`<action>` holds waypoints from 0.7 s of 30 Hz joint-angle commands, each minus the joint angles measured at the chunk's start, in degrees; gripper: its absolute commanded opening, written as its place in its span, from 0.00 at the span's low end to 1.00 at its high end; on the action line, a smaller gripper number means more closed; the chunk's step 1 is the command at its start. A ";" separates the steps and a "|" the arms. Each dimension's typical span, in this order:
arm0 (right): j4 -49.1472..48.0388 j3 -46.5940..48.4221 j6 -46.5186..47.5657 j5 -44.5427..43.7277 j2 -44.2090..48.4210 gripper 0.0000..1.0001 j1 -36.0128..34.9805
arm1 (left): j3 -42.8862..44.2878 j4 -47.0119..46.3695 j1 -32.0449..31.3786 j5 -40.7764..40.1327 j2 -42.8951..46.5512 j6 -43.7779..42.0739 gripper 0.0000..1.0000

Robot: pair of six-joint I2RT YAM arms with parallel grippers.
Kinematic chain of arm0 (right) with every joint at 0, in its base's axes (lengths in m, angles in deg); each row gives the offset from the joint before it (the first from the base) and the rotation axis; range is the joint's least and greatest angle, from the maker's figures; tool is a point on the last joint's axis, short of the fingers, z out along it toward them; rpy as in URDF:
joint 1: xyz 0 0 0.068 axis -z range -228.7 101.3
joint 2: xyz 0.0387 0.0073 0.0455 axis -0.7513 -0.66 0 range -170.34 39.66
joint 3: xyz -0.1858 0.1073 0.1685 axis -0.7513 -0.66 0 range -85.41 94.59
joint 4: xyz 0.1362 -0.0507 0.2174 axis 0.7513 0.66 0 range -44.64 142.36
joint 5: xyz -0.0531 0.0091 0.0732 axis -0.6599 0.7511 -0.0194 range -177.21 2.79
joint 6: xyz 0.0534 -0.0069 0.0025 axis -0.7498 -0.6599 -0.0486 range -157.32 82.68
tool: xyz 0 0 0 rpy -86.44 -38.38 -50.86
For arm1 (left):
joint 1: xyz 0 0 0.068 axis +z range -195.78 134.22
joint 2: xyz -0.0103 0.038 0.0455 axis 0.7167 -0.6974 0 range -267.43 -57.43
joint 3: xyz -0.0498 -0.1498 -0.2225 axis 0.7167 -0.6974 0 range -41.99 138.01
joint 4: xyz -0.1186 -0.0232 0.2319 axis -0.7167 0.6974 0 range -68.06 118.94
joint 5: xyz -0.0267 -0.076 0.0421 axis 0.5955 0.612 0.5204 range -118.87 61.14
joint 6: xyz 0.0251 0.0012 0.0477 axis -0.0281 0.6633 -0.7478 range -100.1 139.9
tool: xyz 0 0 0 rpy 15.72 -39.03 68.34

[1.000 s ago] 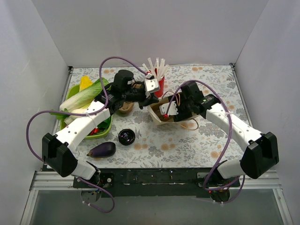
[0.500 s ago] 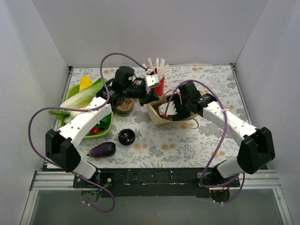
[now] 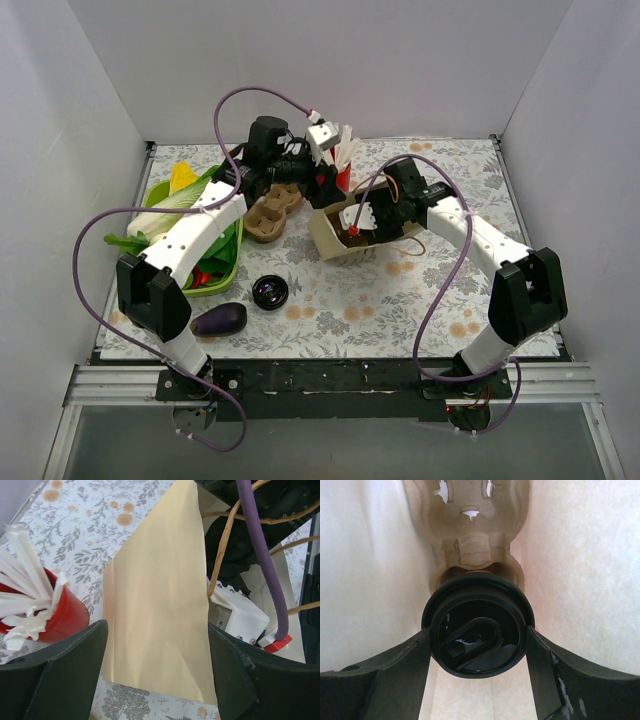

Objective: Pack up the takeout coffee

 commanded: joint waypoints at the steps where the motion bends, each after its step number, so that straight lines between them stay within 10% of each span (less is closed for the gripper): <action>1: 5.46 6.83 9.74 7.08 -2.86 0.01 2.95 | 5.63 -0.66 2.28 -2.55 -0.38 6.10 0.77; 21: 3.19 9.85 3.60 13.77 -5.85 0.01 4.19 | -0.86 0.22 9.41 -7.65 -3.19 19.89 0.76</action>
